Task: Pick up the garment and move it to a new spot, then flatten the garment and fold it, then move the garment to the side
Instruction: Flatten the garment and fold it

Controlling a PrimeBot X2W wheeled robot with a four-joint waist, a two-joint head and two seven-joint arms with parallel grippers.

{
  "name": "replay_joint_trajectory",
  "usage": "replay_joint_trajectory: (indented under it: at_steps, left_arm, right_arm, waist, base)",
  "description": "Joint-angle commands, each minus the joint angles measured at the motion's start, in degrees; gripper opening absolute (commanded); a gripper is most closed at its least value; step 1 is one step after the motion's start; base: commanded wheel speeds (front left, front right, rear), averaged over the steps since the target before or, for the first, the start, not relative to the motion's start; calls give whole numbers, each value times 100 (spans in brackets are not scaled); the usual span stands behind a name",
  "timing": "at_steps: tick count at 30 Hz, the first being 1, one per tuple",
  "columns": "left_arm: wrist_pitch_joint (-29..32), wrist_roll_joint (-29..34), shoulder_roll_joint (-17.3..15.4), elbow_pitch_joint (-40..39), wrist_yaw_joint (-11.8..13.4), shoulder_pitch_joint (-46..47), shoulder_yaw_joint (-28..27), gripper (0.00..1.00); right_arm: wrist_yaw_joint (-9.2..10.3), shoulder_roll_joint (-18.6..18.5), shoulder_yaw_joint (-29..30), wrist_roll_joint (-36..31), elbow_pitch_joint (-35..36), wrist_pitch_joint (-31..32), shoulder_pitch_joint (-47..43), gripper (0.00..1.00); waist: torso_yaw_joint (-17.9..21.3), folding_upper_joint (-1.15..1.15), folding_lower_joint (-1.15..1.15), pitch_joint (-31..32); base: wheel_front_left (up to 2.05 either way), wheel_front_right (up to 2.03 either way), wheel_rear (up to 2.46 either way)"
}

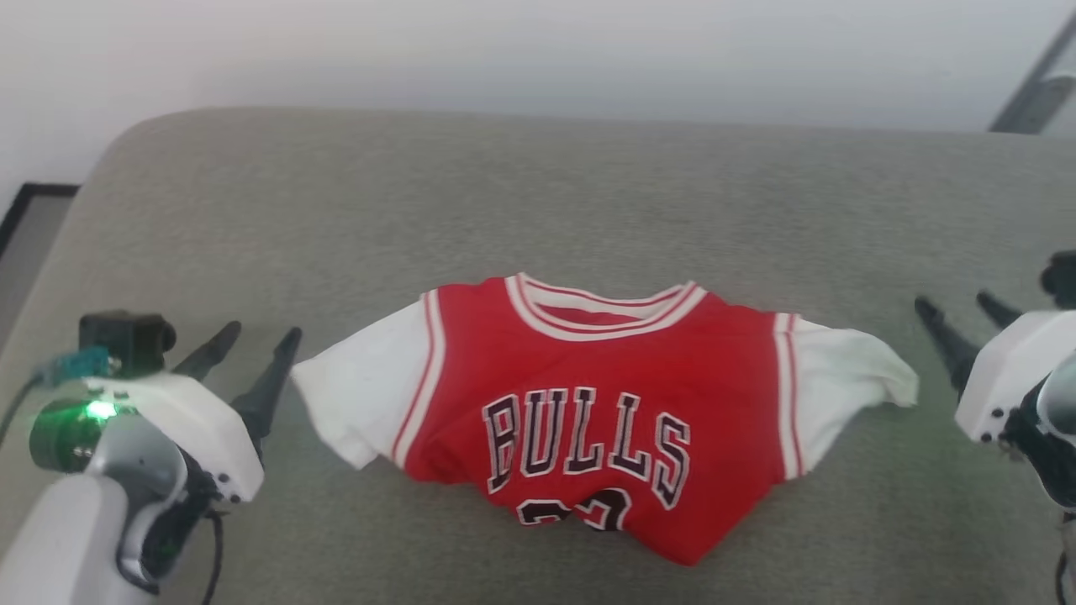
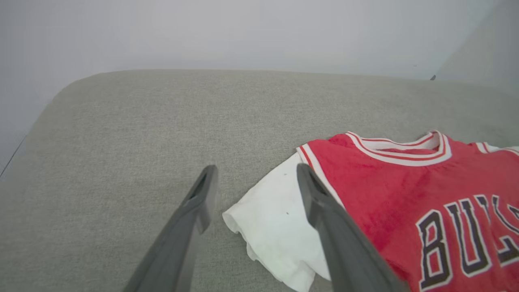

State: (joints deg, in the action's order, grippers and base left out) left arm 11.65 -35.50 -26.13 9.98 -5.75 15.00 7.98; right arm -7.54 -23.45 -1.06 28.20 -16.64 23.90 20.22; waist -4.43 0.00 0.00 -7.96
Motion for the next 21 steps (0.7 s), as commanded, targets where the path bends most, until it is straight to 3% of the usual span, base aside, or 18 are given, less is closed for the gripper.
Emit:
replay_joint_trajectory:
  at_steps: [1, 12, 16, 21]
  left_arm:
    - [158, -90, -29, 42, 1, 125, 1, 100]
    - [2402, -324, -455, 786, 292, 731, 378, 100]
    - [3130, -316, -509, 1350, 528, 1038, 532, 100]
    - [3394, -249, -437, 1875, 652, 1292, 661, 100]
  right_arm:
    - [9, 88, 89, -92, 93, -134, -41, 100]
    - [8, 947, 794, -795, 1140, -1129, -212, 100]
    - [7, 1360, 1060, -988, 1417, -1423, -336, 100]
    - [7, 1719, 1141, -952, 1483, -1525, -491, 100]
  waist:
    - [161, 0, 0, 4]
    - [850, 0, 0, -312]
    - [1051, 0, 0, -545]
    - [1145, 0, 0, -740]
  base:
    - [0, 0, 0]
    - [0, 0, 0]
    - [0, 0, 0]
    - [0, 0, 0]
